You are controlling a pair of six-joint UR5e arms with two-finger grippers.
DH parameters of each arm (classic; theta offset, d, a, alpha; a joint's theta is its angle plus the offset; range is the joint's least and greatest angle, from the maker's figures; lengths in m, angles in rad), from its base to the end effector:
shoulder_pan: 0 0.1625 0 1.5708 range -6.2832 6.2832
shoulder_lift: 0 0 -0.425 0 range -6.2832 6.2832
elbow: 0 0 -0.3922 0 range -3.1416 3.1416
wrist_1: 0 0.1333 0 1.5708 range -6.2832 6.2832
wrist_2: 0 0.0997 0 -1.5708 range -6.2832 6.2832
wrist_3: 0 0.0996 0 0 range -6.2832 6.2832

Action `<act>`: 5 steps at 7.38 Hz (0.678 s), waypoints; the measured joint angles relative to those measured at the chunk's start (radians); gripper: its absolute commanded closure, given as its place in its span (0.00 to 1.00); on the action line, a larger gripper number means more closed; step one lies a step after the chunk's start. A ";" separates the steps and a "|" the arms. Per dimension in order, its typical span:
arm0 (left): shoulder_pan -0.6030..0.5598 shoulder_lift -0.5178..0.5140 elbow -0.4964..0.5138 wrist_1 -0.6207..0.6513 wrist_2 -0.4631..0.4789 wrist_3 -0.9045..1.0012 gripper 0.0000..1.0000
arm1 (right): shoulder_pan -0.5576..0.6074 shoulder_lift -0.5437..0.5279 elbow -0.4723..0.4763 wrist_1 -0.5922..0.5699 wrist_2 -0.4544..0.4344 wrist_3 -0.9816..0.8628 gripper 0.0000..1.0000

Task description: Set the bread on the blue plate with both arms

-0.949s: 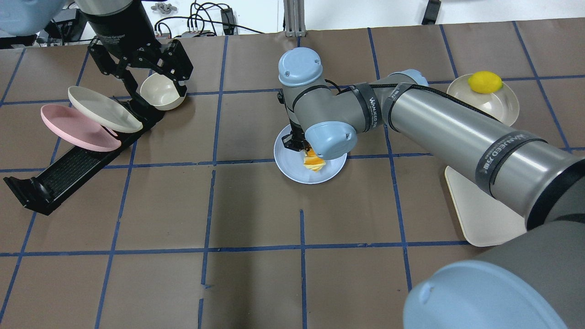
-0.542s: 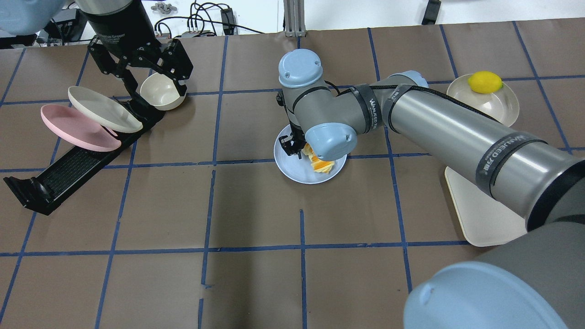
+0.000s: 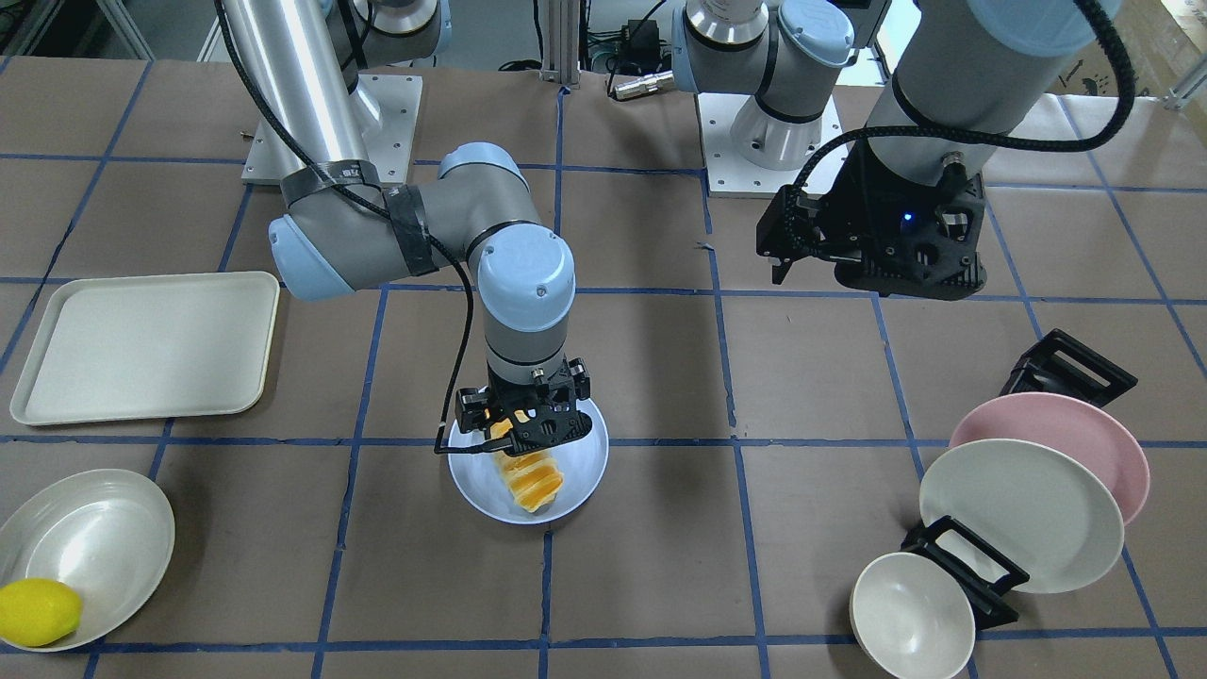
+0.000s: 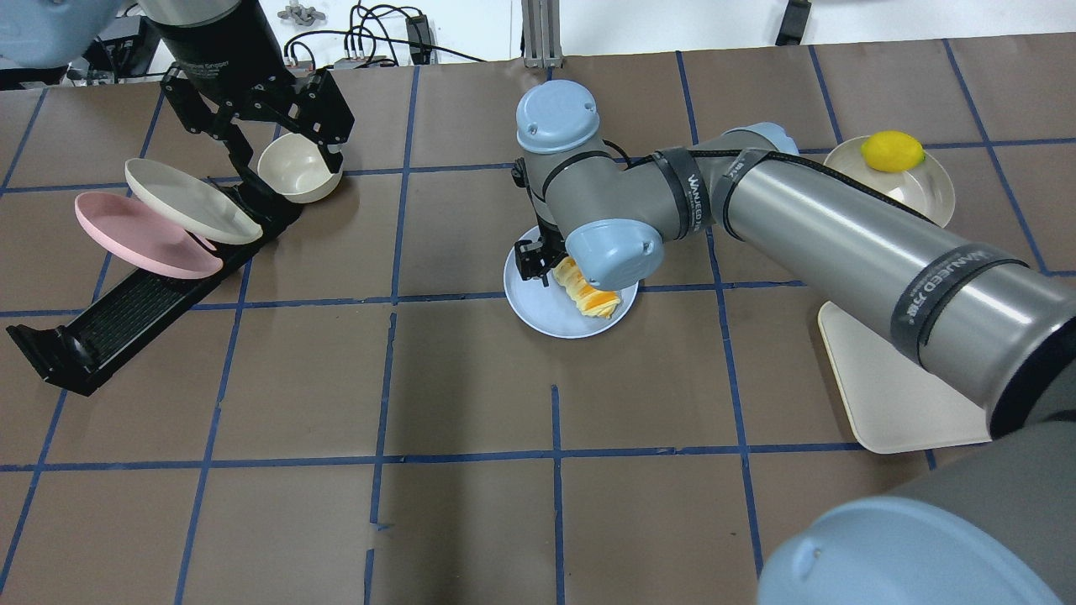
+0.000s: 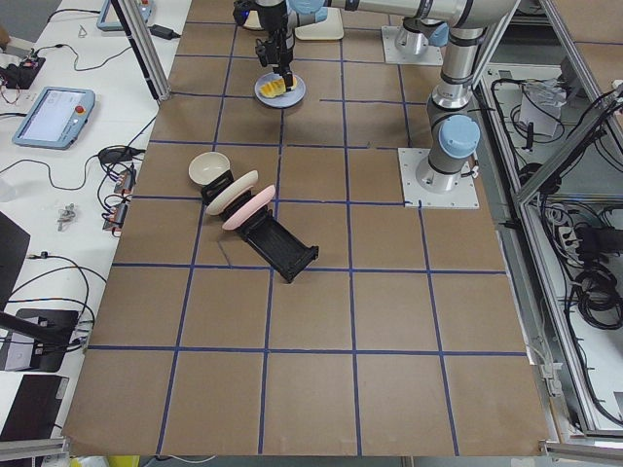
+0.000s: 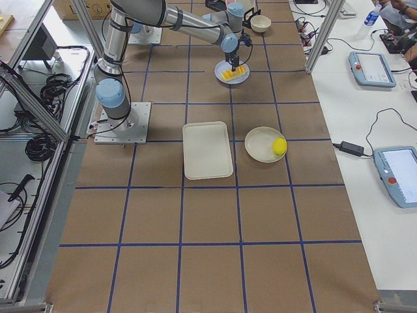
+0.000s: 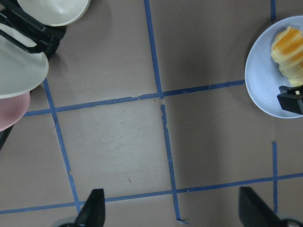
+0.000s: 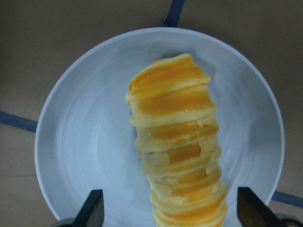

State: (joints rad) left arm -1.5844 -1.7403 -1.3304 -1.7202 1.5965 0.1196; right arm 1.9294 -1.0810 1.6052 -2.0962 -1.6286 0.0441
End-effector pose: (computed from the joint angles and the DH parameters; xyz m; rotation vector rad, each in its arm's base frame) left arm -0.1383 -0.5527 0.5021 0.2090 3.1106 0.1244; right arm 0.3438 -0.5539 0.2419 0.4831 -3.0471 0.0197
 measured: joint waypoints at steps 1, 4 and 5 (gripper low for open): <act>0.000 0.000 -0.001 0.005 0.000 0.000 0.00 | -0.019 -0.041 -0.015 0.040 -0.002 0.000 0.00; 0.000 0.002 -0.010 0.009 0.000 -0.001 0.00 | -0.169 -0.164 -0.109 0.193 0.006 -0.005 0.00; 0.000 0.002 -0.011 0.010 0.000 -0.001 0.00 | -0.217 -0.201 -0.127 0.221 0.000 -0.013 0.00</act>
State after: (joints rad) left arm -1.5846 -1.7380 -1.3415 -1.7106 1.5969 0.1183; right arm 1.7121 -1.2823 1.4778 -1.8757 -1.6290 0.0315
